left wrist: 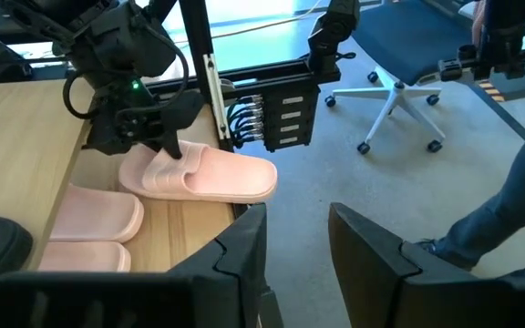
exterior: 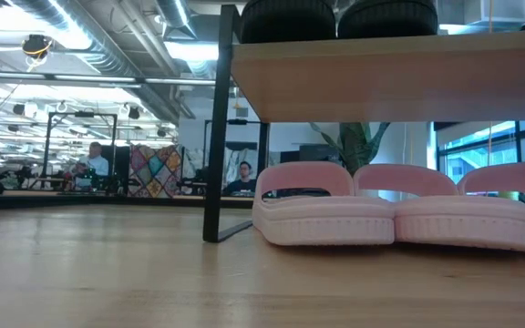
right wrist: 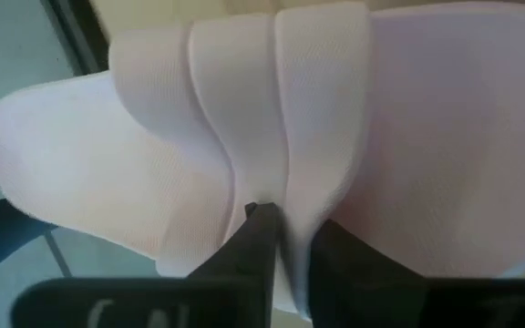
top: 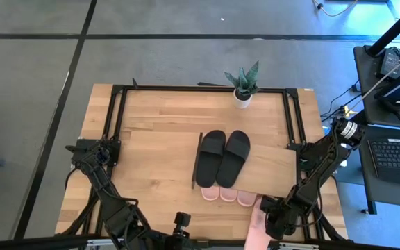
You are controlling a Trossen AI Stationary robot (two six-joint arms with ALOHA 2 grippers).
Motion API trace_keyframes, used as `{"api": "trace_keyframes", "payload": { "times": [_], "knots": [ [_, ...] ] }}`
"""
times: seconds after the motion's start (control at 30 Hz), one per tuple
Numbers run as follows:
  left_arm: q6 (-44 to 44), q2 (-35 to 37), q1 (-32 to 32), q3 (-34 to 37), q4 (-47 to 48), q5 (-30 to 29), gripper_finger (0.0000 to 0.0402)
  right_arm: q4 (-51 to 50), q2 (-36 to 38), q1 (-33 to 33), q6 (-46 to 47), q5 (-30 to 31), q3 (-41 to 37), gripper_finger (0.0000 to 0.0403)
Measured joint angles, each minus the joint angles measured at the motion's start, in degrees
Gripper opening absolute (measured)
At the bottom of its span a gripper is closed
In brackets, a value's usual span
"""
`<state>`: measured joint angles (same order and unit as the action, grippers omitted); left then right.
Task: Pick and place slides into the shelf
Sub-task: Put the pink slipper under the shelf
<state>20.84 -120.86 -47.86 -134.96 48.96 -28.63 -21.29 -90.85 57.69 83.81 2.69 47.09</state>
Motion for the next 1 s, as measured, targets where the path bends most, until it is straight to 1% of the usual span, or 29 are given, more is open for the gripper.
{"api": "trace_keyframes", "payload": {
  "times": [0.2,0.3,0.4,0.57,0.7,0.8,1.0],
  "knots": [
    [0.00,0.00,0.00,0.00,0.38,-0.02,0.0112,0.47,-0.02,0.00,0.15,0.01,0.00,0.0073],
    [0.00,0.00,0.00,0.00,0.38,-0.01,0.0112,0.58,-0.02,-0.02,0.10,0.03,0.00,0.0093],
    [0.00,0.00,0.00,0.00,0.40,-0.02,0.0111,0.65,-0.02,-0.02,0.07,0.03,0.02,0.0125],
    [0.00,0.00,0.00,0.00,1.42,-0.02,0.0111,0.60,-0.02,-0.02,0.13,0.07,0.02,0.0190],
    [-0.02,0.00,0.00,0.00,1.78,-0.02,0.0111,0.60,-0.02,-0.02,0.15,0.07,0.02,0.0224],
    [-0.01,0.00,0.00,0.00,1.84,-0.02,0.0112,0.54,-0.02,-0.09,0.26,0.23,0.04,0.0235],
    [-0.02,0.00,0.00,0.00,2.02,-0.01,0.0112,-1.34,-0.02,-0.15,1.16,0.49,0.79,0.0238]
  ]
}}
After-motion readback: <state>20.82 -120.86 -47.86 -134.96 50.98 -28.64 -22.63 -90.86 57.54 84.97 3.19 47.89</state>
